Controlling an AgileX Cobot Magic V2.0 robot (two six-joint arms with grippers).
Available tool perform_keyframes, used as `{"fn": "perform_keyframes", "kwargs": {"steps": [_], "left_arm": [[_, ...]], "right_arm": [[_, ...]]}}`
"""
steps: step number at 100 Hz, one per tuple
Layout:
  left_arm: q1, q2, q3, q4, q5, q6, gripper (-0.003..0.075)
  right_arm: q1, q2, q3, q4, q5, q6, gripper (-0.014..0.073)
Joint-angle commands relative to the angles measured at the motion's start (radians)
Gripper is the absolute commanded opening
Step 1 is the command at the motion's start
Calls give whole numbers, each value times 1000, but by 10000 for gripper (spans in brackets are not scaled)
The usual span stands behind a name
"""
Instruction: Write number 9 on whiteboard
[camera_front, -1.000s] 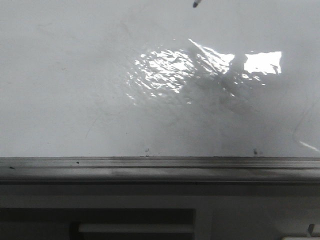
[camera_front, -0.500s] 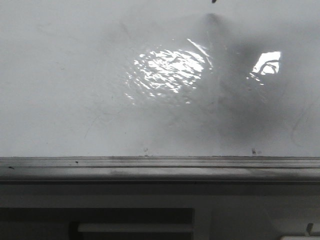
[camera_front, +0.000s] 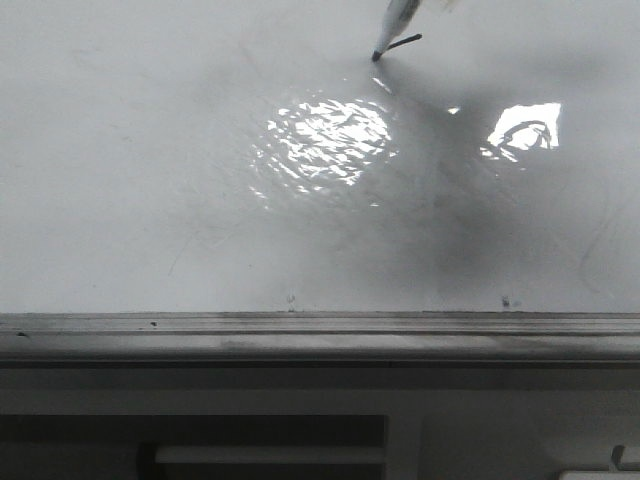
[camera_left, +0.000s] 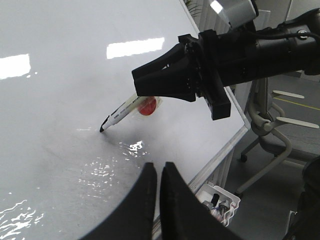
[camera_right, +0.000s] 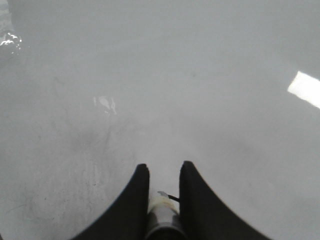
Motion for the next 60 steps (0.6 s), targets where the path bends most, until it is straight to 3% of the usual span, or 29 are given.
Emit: {"fn": "perform_keyframes", "kwargs": {"steps": [1, 18, 60], "left_arm": [[-3, 2, -28, -20, -36, -11, -20], [-3, 2, -28, -20, -36, -11, -20], [-3, 2, -28, -20, -36, -11, -20]], "right_arm": [[16, 1, -27, -1, 61, -3, -40], [36, -6, -27, -20, 227, -3, -40], [35, -31, -80, -116, 245, -3, -41]]}}
